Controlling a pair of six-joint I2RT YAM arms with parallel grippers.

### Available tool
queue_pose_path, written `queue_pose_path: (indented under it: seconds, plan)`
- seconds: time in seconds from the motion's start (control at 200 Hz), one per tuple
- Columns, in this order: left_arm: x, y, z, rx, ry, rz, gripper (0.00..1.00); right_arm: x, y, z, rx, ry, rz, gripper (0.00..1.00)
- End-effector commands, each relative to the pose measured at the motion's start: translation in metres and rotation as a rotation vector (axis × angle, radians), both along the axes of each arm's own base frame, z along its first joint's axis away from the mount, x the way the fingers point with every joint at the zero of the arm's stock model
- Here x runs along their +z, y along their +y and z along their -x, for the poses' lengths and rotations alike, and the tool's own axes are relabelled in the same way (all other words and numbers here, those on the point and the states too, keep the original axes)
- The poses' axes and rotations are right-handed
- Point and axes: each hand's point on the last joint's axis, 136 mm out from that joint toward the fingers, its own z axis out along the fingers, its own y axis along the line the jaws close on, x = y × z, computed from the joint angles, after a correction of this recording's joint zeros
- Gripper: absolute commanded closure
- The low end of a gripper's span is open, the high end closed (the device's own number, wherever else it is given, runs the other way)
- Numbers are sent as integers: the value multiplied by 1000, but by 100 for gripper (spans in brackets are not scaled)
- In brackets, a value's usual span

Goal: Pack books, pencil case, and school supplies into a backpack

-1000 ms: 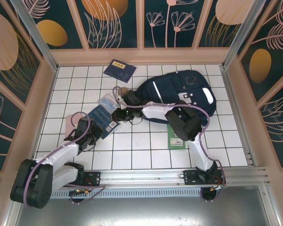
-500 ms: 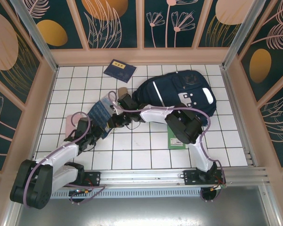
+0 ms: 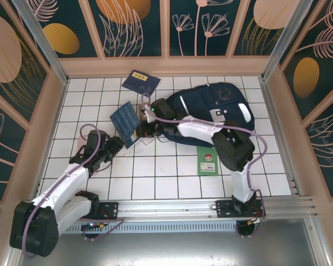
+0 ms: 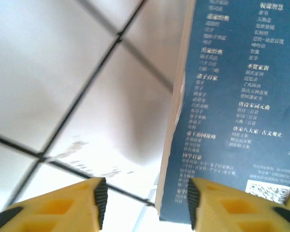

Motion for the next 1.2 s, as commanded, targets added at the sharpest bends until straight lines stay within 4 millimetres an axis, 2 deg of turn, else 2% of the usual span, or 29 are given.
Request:
queue_pose_path:
  seconds: [0.0,0.19,0.275,0.405,0.54,0.645,0.75,0.805,0.946,0.991,1.006,1.031,1.096,1.156,1.196]
  plan:
    - [41,-19,-21,-53,-121,117,30,46,-13,-12,-26,-61,-94,100]
    - [97,-46,-51,-148,-310,293,27,88,-33,-22,-43,-56,-210,100]
    - [115,-56,-60,-191,-370,350,27,103,-38,-21,-38,-48,-264,100]
    - [126,-69,-71,-246,-399,406,27,124,-40,-17,-12,-35,-344,100]
    - [122,-73,-80,-259,-387,420,28,142,-44,-14,7,-33,-413,100]
    - [135,-79,-84,-279,-425,479,29,151,-47,-12,26,-17,-462,100]
    - [150,-83,-85,-307,-462,517,35,152,-52,-13,23,2,-490,100]
    - [156,-84,-84,-315,-482,531,41,151,-54,-13,25,7,-497,100]
    - [171,-82,-84,-309,-517,551,88,143,-57,-13,26,20,-479,100]
    - [172,-82,-83,-306,-518,551,97,137,-58,-16,15,18,-459,100]
    - [172,-82,-83,-306,-517,549,100,134,-59,-17,8,22,-447,97]
    - [173,-81,-84,-306,-517,541,100,128,-61,-20,-8,20,-423,91]
    - [170,-80,-85,-299,-502,512,100,110,-68,-29,-60,16,-348,88]
    - [165,-79,-85,-293,-486,485,100,91,-78,-39,-122,-5,-250,75]
    - [162,-78,-86,-294,-476,466,100,78,-87,-47,-175,-33,-164,73]
